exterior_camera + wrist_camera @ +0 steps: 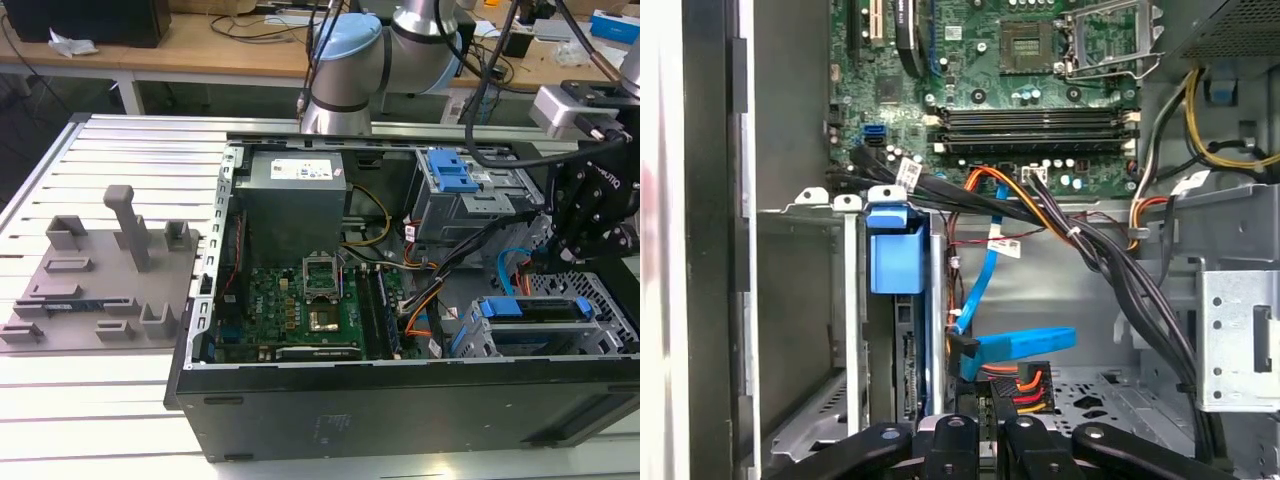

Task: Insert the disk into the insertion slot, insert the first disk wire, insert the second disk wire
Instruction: 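Insert the first disk wire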

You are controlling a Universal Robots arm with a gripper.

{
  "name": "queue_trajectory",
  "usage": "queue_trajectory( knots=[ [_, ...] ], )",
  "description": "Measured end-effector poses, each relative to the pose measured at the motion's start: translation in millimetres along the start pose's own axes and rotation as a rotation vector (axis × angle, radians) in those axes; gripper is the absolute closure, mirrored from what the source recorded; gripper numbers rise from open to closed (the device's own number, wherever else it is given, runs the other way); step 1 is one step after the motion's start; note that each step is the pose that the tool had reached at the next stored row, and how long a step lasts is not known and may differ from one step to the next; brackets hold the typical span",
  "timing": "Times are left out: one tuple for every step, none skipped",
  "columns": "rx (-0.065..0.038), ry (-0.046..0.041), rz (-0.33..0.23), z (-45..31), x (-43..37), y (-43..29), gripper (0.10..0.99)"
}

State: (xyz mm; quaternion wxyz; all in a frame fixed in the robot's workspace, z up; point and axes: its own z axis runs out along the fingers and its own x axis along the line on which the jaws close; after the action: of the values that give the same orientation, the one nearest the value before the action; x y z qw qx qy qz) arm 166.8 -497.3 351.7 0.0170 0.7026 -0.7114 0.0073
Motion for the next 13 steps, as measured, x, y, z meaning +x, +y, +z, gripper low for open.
queue_trajectory(
  knots=[
    [0.0,-0.0203,0.0,0.1,2.9,0.0,0.918],
    [-0.001,-0.0537,-0.001,0.3,6.8,-0.1,0.918],
    [-0.001,-0.0538,-0.001,0.3,6.8,-0.1,0.918],
    [-0.001,-0.0536,-0.001,0.2,6.8,-0.1,0.918],
    [-0.001,-0.053,-0.001,0.2,6.9,-0.1,0.918],
    [-0.001,-0.0526,-0.001,0.2,7.0,-0.1,0.918],
    [-0.002,-0.0528,-0.001,-0.1,7.3,-0.3,0.918],
    [-0.005,-0.0525,0.0,-0.3,7.4,-1.6,0.918],
    [-0.01,-0.0512,0.003,-0.4,7.3,-3.6,0.918],
    [-0.012,-0.0493,0.005,-0.3,7.0,-4.7,0.918],
    [-0.014,-0.0443,0.005,-0.4,6.4,-5.2,0.918],
    [-0.016,-0.0378,0.006,-0.5,5.6,-5.4,0.918],
    [-0.018,-0.0326,0.006,-0.5,4.6,-5.6,0.918]
  ],
)
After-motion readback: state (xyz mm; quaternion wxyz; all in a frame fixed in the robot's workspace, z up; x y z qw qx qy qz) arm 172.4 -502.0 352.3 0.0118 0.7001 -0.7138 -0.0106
